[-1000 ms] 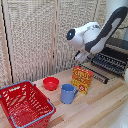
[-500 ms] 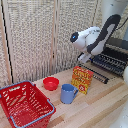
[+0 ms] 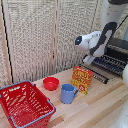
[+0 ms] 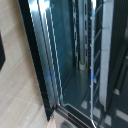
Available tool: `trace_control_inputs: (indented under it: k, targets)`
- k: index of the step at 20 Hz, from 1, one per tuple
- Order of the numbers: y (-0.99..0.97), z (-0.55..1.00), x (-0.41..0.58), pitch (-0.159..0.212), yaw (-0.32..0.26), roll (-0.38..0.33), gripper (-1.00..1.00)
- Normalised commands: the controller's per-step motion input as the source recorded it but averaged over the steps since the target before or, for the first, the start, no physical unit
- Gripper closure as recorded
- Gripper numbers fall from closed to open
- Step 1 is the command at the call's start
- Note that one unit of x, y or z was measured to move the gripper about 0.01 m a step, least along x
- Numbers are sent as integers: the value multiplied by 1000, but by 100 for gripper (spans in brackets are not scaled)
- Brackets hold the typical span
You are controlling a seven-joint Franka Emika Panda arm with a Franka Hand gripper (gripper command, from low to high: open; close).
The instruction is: Extend the gripper towards the oven tray handle. Grasp the handle and carefully pull the tray out of the oven. Move the gripper above the red bowl. Grab the red bowl gently. Lift the bowl and place it onto the oven tray.
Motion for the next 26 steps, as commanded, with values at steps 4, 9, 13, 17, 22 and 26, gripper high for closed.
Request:
trace_control_inputs:
  k: [4,9,13,17,22,26]
  targets:
    - [-310,-15,-159,9,-20,-74,-100]
    - [-408,33,-144,0,-18,-100,-100]
    - [-309,23,-15,0,-38,-51,-100]
    - [-374,0,1,0,-5,-48,-100]
    - [-430,18,0,0,2,-2,100]
    - [-362,113,-59,-17,0,0,100]
